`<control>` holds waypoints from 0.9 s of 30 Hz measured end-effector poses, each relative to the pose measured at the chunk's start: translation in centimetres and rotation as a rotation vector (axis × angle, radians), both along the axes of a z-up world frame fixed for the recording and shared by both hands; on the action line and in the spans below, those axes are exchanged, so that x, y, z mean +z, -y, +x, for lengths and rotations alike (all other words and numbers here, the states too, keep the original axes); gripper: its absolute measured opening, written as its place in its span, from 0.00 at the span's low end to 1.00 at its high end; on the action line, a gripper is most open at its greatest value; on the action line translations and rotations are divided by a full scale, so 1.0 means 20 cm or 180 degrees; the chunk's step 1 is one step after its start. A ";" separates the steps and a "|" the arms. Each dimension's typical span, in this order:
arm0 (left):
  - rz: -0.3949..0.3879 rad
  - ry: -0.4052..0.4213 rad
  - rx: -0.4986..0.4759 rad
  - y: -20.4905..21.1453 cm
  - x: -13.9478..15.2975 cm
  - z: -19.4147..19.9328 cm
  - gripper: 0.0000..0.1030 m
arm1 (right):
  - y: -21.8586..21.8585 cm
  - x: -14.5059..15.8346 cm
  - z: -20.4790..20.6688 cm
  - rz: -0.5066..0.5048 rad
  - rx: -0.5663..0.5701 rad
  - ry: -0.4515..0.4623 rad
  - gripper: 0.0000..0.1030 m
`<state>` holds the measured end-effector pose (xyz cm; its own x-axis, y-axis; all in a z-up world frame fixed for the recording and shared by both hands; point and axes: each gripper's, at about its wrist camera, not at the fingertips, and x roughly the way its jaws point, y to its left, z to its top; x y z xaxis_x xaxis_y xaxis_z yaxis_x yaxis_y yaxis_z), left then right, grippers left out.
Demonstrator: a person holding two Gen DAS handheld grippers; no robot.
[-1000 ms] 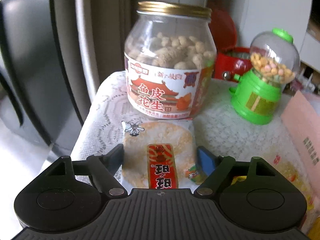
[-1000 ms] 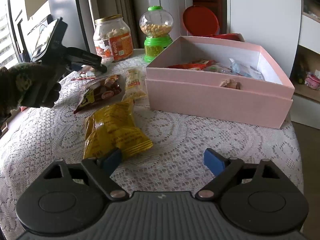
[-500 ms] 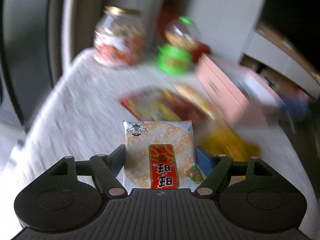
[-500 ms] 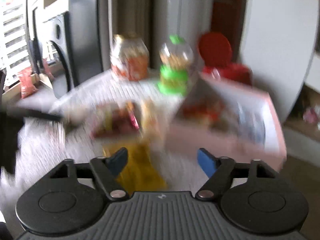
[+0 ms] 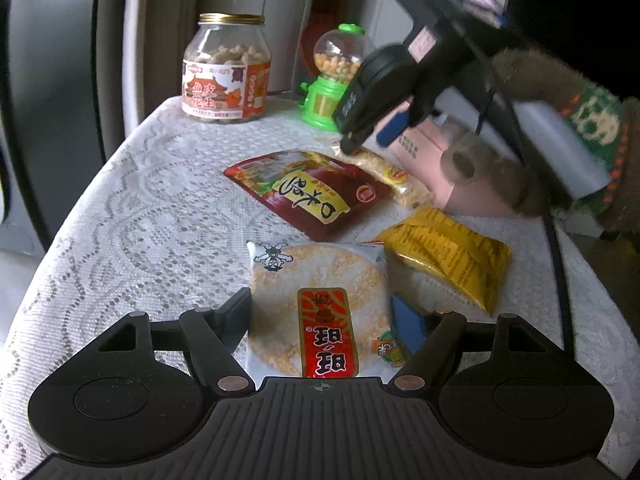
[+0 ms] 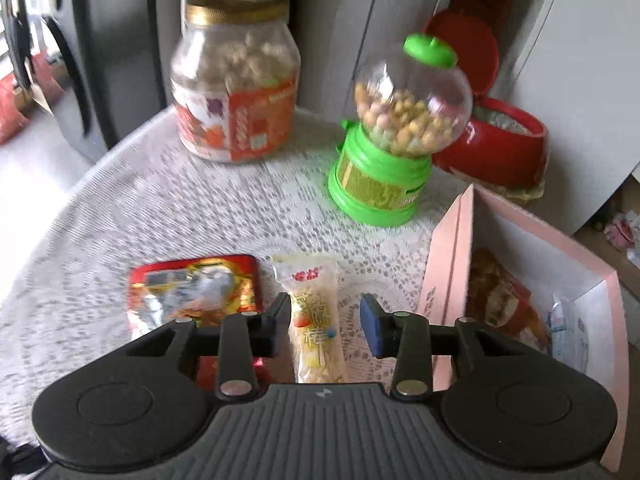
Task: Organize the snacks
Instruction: 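Grasp the yellow stick snack packet with the right tool while the left holds the cracker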
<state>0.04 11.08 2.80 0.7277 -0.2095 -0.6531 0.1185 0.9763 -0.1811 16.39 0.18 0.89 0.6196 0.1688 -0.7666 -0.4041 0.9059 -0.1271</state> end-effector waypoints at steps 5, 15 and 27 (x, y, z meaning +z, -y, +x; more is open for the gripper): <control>-0.0037 0.0015 0.0001 -0.01 0.00 -0.01 0.78 | 0.08 -0.05 -0.03 0.0444 0.0078 -0.0518 0.29; 0.0080 0.0028 -0.0018 0.02 -0.01 -0.01 0.78 | 0.09 -0.09 -0.18 0.0488 0.0276 -0.0464 0.33; -0.0146 0.0016 0.0031 -0.03 0.00 -0.01 0.78 | 0.32 0.20 -0.50 0.0777 0.0505 -0.0020 0.27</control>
